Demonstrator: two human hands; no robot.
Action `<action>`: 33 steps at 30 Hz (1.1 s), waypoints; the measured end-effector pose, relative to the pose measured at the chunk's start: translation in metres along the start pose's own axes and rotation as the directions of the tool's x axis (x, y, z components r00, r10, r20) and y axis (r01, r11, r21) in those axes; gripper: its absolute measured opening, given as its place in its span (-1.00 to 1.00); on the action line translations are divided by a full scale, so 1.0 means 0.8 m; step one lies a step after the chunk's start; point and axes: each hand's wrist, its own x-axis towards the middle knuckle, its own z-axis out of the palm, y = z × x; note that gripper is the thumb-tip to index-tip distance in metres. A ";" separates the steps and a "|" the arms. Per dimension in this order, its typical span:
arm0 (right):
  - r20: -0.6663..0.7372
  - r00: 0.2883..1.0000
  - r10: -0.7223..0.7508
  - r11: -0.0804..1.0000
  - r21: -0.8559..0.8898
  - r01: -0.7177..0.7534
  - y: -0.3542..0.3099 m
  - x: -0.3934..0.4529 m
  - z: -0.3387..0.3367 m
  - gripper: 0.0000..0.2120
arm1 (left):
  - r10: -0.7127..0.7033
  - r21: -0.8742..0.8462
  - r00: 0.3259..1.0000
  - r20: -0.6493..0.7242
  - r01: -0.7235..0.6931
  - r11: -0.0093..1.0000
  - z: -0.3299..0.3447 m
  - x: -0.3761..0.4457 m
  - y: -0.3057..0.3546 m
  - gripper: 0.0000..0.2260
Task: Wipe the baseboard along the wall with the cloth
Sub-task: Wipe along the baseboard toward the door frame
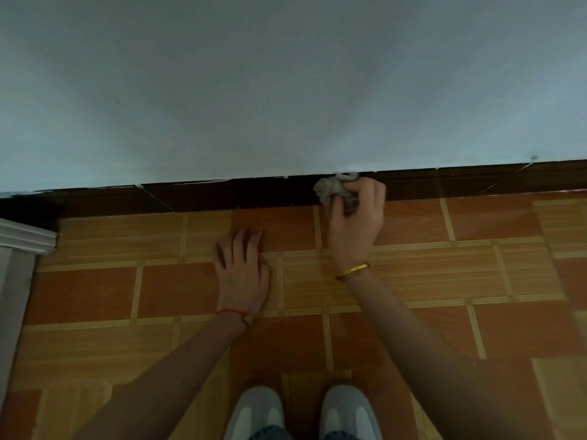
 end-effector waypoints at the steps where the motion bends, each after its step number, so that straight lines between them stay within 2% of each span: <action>1: -0.055 0.997 0.044 0.999 -0.018 -0.045 0.008 0.005 -0.008 -0.84 | -0.002 0.003 1.000 -0.012 0.002 1.000 0.003 0.000 0.001 -0.52; 4: -0.153 0.982 0.113 0.990 -0.063 -0.124 0.029 0.016 -0.026 -0.82 | 0.001 0.005 0.999 -0.034 -0.001 1.000 0.009 -0.003 0.000 -0.53; 9: -0.091 0.992 0.088 0.993 -0.072 -0.095 0.026 0.004 -0.013 -0.82 | 0.001 0.012 0.999 -0.041 -0.001 1.000 0.010 -0.003 0.001 -0.53; 12: 0.074 0.997 0.011 0.997 -0.079 -0.005 0.016 -0.014 0.013 -0.82 | -0.005 0.009 0.999 -0.051 0.005 1.000 0.011 -0.003 0.001 -0.54; 14: 0.216 0.975 -0.042 0.995 -0.083 0.061 0.008 -0.029 0.037 -0.81 | 0.003 0.006 0.998 -0.059 -0.002 1.000 0.011 -0.003 0.000 -0.53; 16: 0.286 0.956 -0.066 0.993 -0.075 0.091 0.003 -0.039 0.052 -0.80 | 0.012 -0.005 0.998 -0.064 -0.012 1.000 0.010 -0.003 -0.001 -0.53; 19: 0.244 0.970 -0.002 0.992 -0.121 0.032 0.020 -0.034 0.041 -0.79 | 0.017 -0.018 0.997 -0.071 -0.018 1.000 0.010 -0.004 -0.002 -0.53; 23: 0.069 0.988 0.140 0.963 -0.241 -0.120 0.057 -0.009 -0.001 -0.78 | 0.013 -0.018 0.997 -0.070 -0.015 1.000 0.011 -0.004 -0.003 -0.52; 25: 0.077 0.985 0.152 0.958 -0.255 -0.128 0.057 -0.009 -0.004 -0.79 | 0.012 -0.007 0.997 -0.071 -0.013 1.000 0.011 -0.003 -0.002 -0.52; 28: 0.183 0.978 0.096 0.976 -0.211 -0.056 0.040 -0.024 0.021 -0.76 | 0.008 -0.006 0.997 -0.075 -0.009 1.000 0.012 -0.004 -0.002 -0.52; 31: 0.356 0.934 -0.028 0.988 -0.131 0.080 0.012 -0.047 0.060 -0.74 | 0.014 0.002 0.997 -0.078 -0.014 1.000 0.012 -0.003 -0.003 -0.53; 33: 0.409 0.910 -0.071 0.985 -0.114 0.128 0.000 -0.055 0.075 -0.73 | 0.022 0.006 0.996 -0.082 -0.022 1.000 0.012 -0.003 -0.004 -0.52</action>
